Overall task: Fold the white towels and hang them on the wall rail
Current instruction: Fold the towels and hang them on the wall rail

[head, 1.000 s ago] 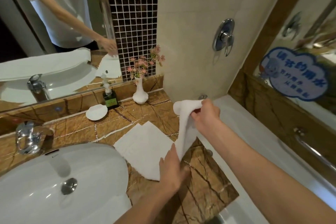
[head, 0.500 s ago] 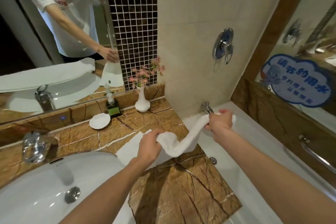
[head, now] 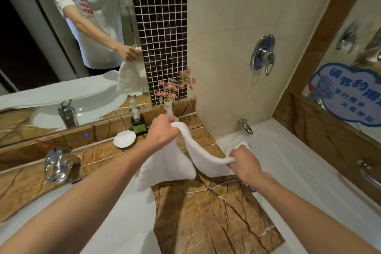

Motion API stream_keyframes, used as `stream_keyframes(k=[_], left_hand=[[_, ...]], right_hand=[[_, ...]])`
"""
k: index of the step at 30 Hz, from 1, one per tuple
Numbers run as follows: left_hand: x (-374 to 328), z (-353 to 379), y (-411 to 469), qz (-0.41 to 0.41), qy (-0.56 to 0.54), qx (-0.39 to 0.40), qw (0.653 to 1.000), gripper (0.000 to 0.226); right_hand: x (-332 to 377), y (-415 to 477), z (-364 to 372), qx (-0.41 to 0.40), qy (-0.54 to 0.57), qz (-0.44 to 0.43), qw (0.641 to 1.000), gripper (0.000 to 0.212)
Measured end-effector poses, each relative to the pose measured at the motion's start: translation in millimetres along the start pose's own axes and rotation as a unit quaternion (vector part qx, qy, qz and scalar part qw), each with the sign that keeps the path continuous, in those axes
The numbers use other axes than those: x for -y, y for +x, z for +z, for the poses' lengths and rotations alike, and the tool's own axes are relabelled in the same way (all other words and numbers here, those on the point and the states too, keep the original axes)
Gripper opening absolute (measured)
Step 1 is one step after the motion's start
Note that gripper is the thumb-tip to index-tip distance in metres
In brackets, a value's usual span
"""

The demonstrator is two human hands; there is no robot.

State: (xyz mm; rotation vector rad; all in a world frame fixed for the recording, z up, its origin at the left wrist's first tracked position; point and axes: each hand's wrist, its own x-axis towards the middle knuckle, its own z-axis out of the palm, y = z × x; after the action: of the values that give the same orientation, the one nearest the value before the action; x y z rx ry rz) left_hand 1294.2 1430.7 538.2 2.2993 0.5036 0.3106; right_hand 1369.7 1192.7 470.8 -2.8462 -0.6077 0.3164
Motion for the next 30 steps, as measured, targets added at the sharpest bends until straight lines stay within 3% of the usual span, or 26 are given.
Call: stream_keyframes(k=[5, 11, 15, 23, 30], left_hand=[[6, -39, 8, -0.008, 0.049, 0.045, 0.998, 0.012], [21, -85, -14, -0.028, 0.112, 0.052, 0.992, 0.021], [43, -118, -43, -0.065, 0.158, 0.044, 0.984, 0.037], [91, -196, -129, -0.111, 0.164, 0.059, 0.979, 0.062], [137, -254, -209, -0.142, 0.116, 0.044, 0.982, 0.034]], right_hand=[[10, 8, -20, -0.099, -0.012, -0.049, 0.994, 0.025], [28, 24, -71, -0.081, -0.064, -0.143, 0.984, 0.018], [54, 25, -90, -0.060, 0.009, -0.201, 0.978, 0.006], [134, 11, -97, -0.084, 0.052, -0.330, 0.939, 0.016], [216, -33, -86, -0.075, 0.001, -0.388, 0.918, 0.015]])
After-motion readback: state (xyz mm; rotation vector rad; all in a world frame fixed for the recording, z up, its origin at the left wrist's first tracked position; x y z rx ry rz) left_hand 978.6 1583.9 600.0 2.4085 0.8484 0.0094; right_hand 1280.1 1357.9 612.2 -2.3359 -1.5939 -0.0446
